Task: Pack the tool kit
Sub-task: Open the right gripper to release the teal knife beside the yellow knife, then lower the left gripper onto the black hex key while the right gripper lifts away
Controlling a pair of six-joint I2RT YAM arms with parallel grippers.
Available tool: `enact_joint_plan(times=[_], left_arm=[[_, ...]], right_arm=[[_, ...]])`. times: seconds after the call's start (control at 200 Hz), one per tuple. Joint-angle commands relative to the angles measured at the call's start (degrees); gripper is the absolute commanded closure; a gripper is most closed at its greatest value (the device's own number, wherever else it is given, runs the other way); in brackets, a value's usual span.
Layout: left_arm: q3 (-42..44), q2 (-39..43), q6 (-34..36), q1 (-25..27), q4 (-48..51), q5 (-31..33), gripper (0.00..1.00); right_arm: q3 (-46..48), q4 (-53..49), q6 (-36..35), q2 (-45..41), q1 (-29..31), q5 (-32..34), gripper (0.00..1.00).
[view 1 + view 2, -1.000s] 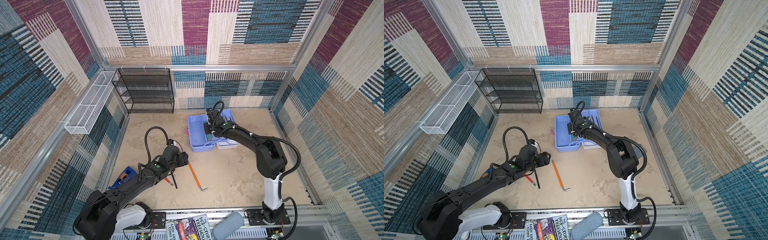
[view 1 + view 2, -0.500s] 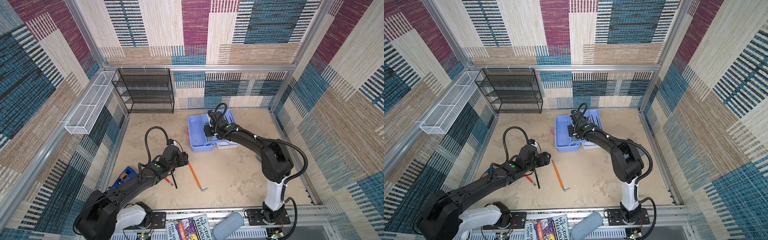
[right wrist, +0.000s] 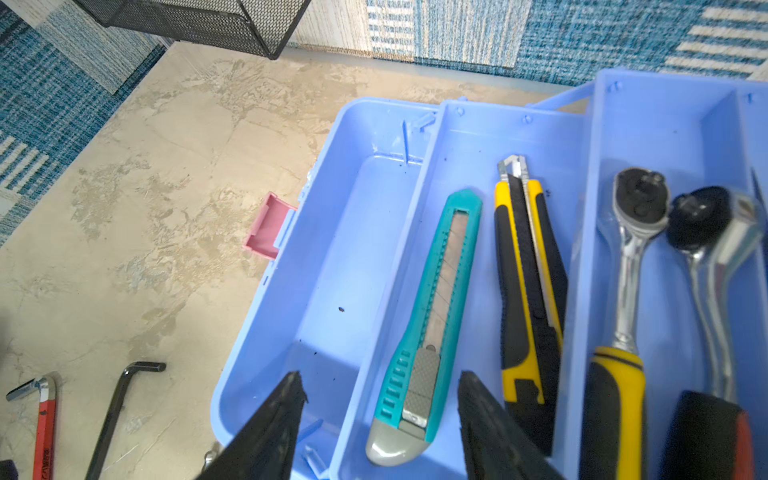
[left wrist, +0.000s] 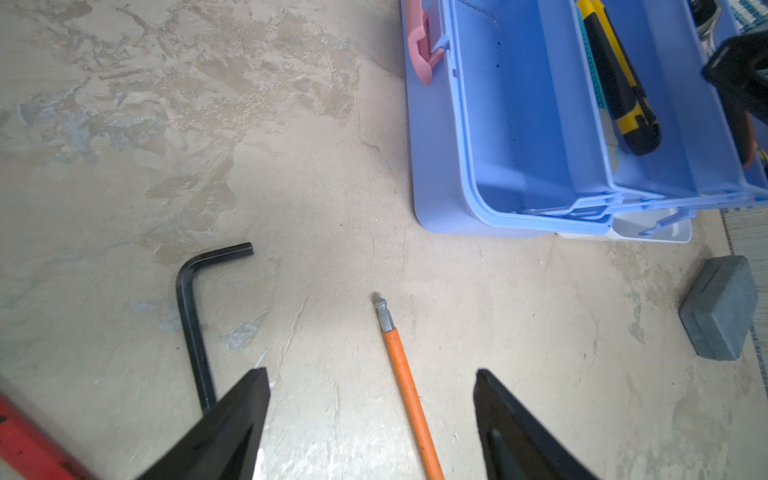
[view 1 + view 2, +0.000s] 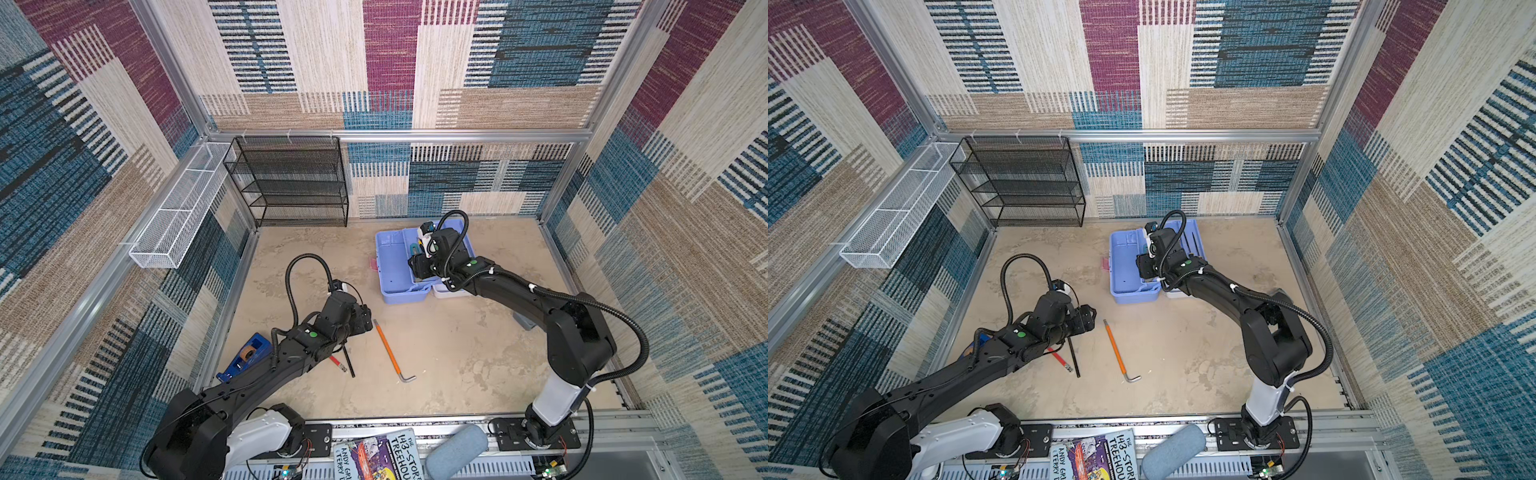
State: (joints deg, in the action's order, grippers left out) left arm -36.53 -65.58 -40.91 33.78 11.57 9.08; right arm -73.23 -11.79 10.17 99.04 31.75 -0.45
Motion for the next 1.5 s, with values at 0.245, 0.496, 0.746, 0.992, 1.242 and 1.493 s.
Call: enact_joint_plan(times=[0.245, 0.496, 0.746, 0.992, 1.242, 1.493], left_arm=[[0.85, 1.99, -5.25, -0.03, 6.89, 6.53, 0.19], [1.88, 2.64, -9.84, -0.12, 13.77, 8.58, 0.2], [2.48, -1.59, -10.86, -0.15, 13.26, 7.76, 0.3], [0.85, -8.2, -11.26, -0.12, 13.75, 7.14, 0.44], [-1.3, -14.0, -10.3, -0.12, 15.36, 6.92, 0.57], [-0.3, -17.14, -9.14, -0.12, 12.87, 5.15, 0.66]], right_arm=[[10.04, 7.56, -0.56, -6.74, 1.13, -6.48, 0.38], [14.07, 9.58, -1.63, -9.03, 1.3, -4.49, 0.36], [15.0, 10.09, -3.05, -8.85, 1.35, -3.68, 0.35], [16.6, 10.74, -4.03, -9.48, 1.3, -1.95, 0.33], [18.57, 11.52, -3.92, -10.35, 1.22, -0.92, 0.32], [19.09, 11.62, -3.76, -10.62, 1.21, -0.21, 0.31]])
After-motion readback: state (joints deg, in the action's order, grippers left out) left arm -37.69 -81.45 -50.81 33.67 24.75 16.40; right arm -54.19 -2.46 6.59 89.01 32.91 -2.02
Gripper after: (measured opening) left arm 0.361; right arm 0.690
